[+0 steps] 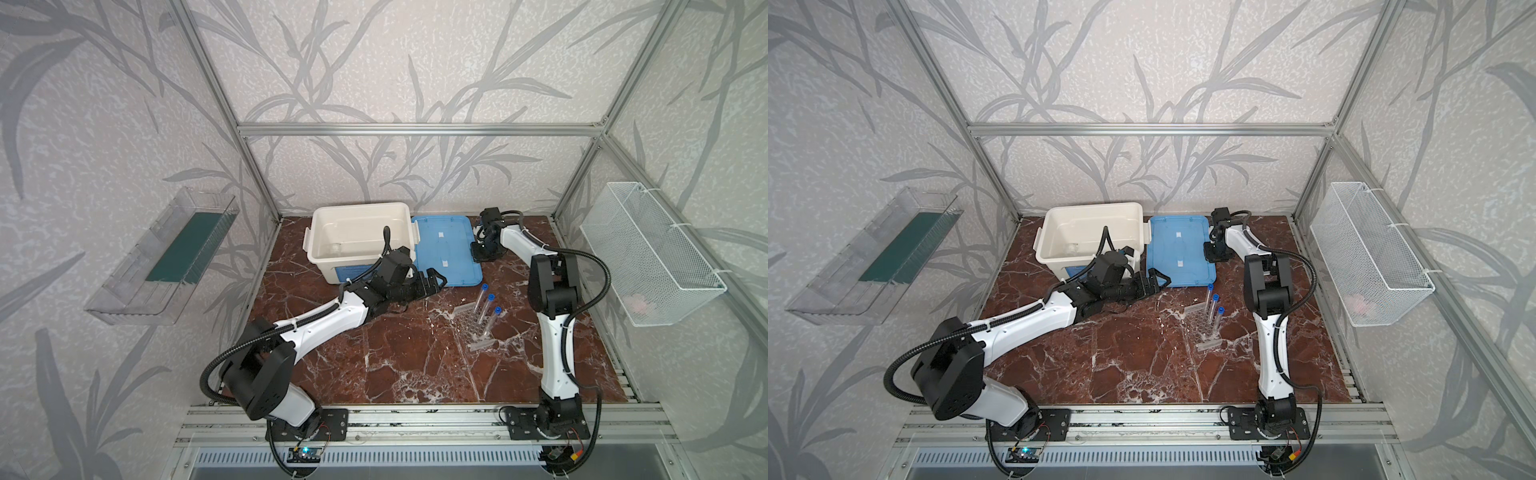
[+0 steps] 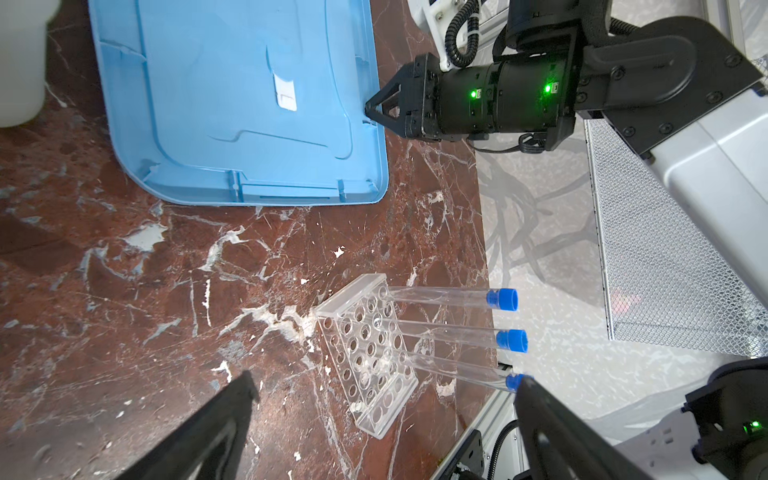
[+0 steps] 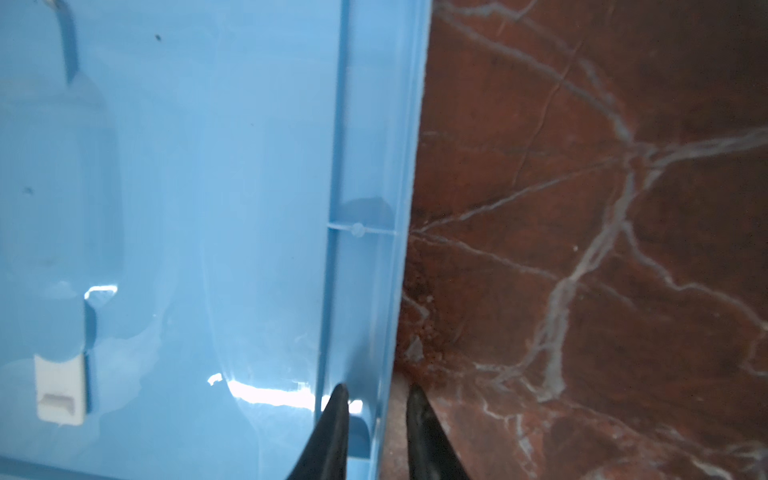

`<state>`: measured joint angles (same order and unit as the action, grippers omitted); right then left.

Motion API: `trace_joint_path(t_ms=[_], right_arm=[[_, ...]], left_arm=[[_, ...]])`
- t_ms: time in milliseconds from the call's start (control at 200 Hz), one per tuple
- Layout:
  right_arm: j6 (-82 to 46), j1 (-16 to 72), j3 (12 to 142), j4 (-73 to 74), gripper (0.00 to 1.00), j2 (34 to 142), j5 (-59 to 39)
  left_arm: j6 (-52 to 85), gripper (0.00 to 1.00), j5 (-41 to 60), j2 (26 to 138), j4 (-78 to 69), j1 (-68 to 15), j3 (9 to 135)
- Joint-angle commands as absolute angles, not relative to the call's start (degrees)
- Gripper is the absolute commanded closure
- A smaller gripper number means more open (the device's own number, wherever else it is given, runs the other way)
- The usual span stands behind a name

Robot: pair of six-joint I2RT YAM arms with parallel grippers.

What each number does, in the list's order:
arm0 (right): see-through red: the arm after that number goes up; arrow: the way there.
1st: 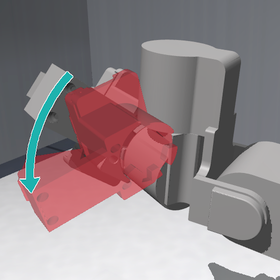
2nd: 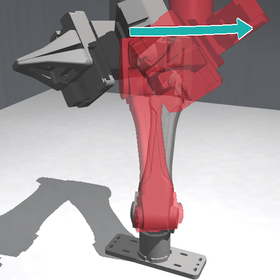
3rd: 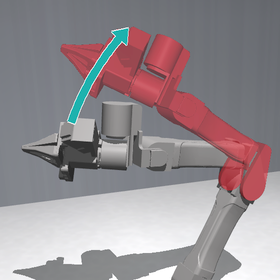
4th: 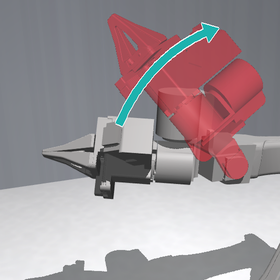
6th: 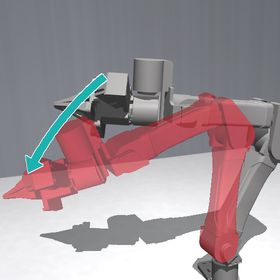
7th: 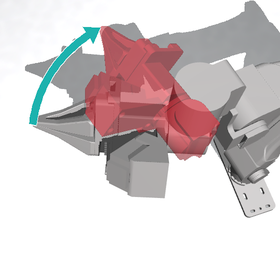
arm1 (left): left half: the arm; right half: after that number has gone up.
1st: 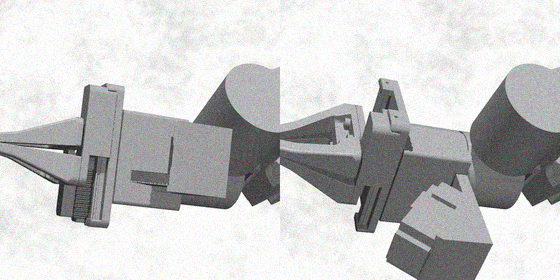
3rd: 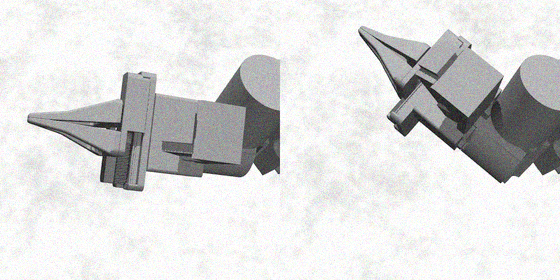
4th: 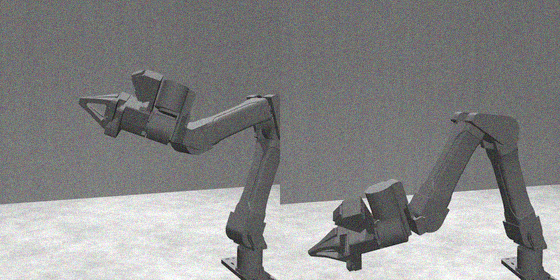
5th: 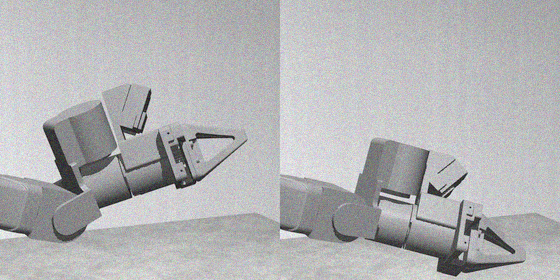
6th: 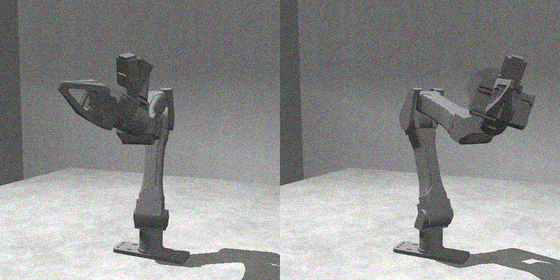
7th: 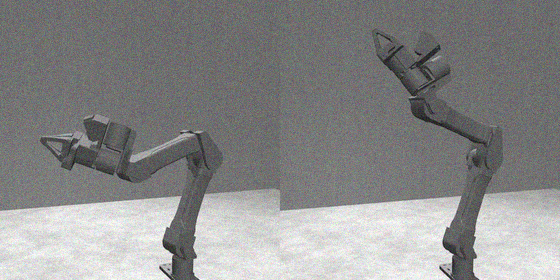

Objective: Organize the chemistry lab equipment
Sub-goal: 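Close the right gripper on the edge of the blue lid farthest from the bin, then drag the blue lid away from the bin with the right gripper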

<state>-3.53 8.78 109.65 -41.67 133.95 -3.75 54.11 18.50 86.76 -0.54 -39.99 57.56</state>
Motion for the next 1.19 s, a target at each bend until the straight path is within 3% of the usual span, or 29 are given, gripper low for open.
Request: trace_joint_path(t_ms=[0, 335, 525, 1189], right_arm=[[-2.75, 8.53, 112.38, -42.59, 0.77, 136.38, -2.7], [-0.14, 8.35, 120.9, -52.78, 0.86, 142.86, -3.43], [-0.08, 8.26, 120.54, -52.78, 1.0, 141.75, -3.12], [-5.65, 3.83, 109.59, -43.84, 1.0, 122.68, -5.96]], left_arm=[[54.49, 0.01, 17.67, 86.99, -2.12, -40.17, 56.67], [55.63, 0.01, 18.66, 87.68, -3.59, -40.42, 56.39], [53.56, 0.01, 16.12, 86.67, 0.51, -40.73, 57.15], [54.47, 0.01, 16.63, 86.87, -3.17, -40.78, 56.52]])
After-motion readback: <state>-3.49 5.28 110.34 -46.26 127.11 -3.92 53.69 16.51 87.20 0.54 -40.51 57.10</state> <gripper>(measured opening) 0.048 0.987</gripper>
